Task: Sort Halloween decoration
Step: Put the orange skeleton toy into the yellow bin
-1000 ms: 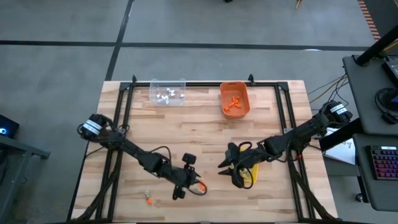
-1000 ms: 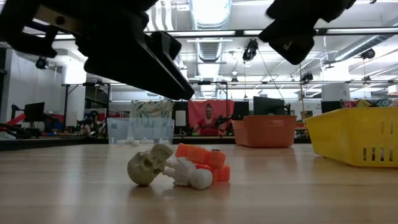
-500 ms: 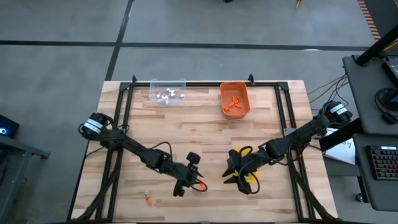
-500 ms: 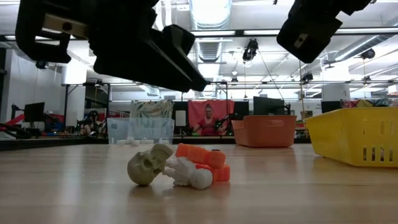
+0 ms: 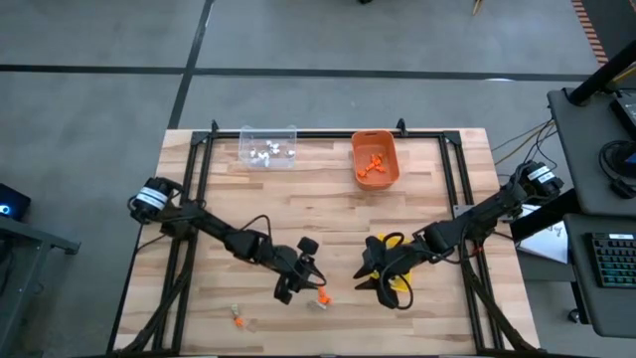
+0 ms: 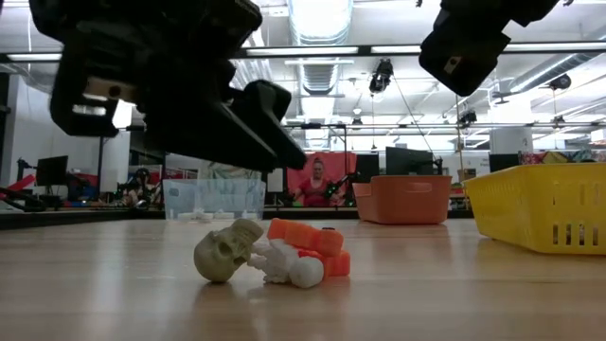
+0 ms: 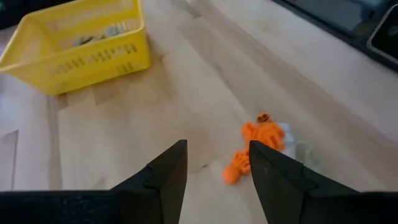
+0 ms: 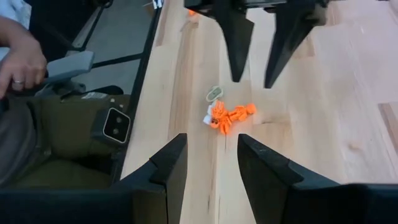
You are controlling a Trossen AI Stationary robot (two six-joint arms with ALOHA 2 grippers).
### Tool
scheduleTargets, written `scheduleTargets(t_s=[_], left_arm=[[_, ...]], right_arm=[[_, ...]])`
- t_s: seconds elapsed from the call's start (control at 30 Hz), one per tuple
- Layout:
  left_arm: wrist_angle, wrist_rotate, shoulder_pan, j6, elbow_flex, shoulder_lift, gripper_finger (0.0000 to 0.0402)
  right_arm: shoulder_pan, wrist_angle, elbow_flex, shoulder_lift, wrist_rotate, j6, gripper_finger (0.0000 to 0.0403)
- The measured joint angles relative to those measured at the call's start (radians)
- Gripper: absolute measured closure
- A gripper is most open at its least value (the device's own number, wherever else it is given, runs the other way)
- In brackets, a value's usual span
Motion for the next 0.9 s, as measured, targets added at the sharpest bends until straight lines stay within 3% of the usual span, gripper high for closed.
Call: scheduleTargets(t_s=[0.47,0.9], left_arm=[[0.099,0.008,0.010,0.001,-0.036,0.025,0.0246],[0.196,0.153,0.041,-0.034,-0.009,0.134,0.0256]], right_arm=[[-0.002,0.008,0.000,0.000,0.027,0.006,0.0271],[-0.002,0.008,0.001,0.000,0.027,0.008,0.0271]])
